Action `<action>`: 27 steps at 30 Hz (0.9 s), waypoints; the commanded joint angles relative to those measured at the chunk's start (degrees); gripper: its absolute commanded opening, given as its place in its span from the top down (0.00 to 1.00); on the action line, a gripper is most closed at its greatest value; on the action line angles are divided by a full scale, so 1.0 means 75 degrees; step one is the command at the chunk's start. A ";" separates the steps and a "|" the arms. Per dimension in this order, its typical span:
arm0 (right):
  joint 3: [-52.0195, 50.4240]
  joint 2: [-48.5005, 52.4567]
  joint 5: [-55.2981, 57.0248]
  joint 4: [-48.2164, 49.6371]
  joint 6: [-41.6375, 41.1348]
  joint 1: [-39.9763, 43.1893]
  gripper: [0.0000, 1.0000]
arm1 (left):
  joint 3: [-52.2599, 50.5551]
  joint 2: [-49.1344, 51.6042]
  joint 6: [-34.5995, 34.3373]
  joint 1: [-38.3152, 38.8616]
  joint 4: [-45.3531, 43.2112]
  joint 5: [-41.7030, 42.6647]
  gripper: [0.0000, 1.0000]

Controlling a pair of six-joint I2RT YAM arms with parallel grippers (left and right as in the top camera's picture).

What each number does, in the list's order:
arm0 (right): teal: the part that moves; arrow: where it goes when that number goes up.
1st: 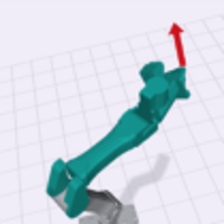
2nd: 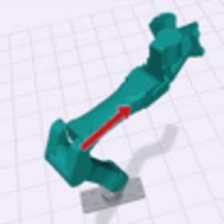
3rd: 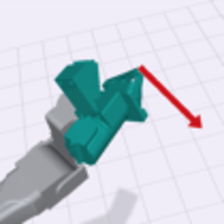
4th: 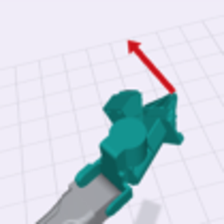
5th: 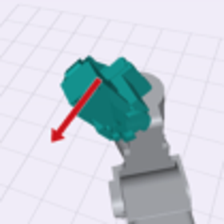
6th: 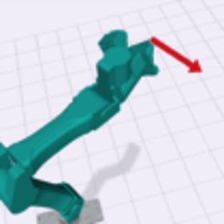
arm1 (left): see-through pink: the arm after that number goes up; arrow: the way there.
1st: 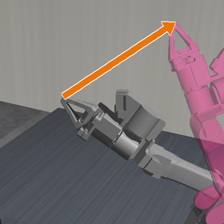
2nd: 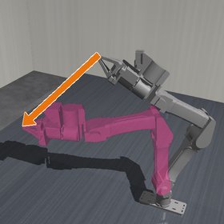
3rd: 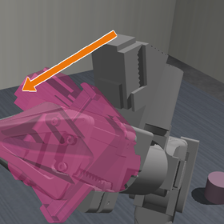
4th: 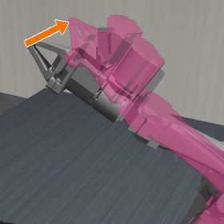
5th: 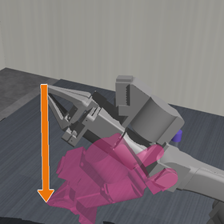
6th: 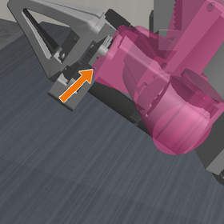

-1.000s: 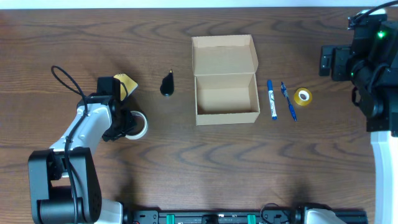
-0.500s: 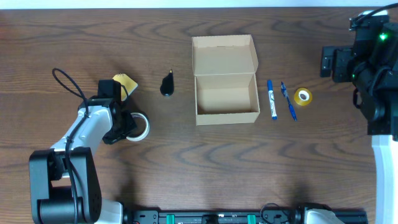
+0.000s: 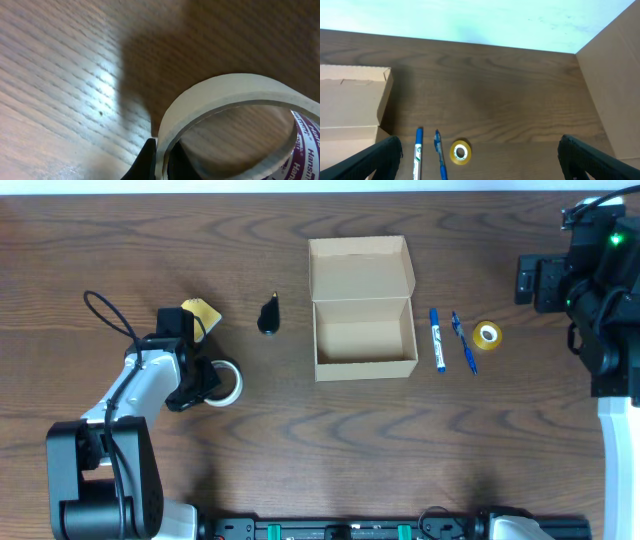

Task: Pack container
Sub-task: 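Close the left gripper on the masking tape roll's rim, then lift the tape roll with the left gripper and carry it over the box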

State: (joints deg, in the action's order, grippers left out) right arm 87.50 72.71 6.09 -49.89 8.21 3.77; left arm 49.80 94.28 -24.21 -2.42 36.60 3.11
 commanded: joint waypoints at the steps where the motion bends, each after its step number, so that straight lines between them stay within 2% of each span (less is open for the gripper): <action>1: 0.0189 -0.0102 0.0073 -0.0012 0.0119 -0.0087 0.01 | 0.0399 -0.0087 0.0000 -0.0026 0.0289 0.0137 0.94; 12: 0.0189 -0.0102 0.0073 -0.0064 0.0119 -0.0087 0.01 | 0.2034 -0.0087 0.0469 0.0047 0.1722 0.0090 0.94; 19: 0.0189 -0.0090 0.0073 -0.0067 0.0119 -0.0087 0.01 | 0.3144 -0.0087 0.0487 0.0868 0.2710 -0.0973 0.94; 27: 0.0189 -0.0050 0.0070 -0.0067 0.0117 -0.0087 0.01 | 0.4278 -0.0087 0.0487 0.1562 0.3319 -0.1061 0.94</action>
State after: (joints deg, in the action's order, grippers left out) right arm 87.50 72.69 6.09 -50.28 8.23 3.77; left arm 79.40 94.28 -20.93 8.60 60.84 -3.44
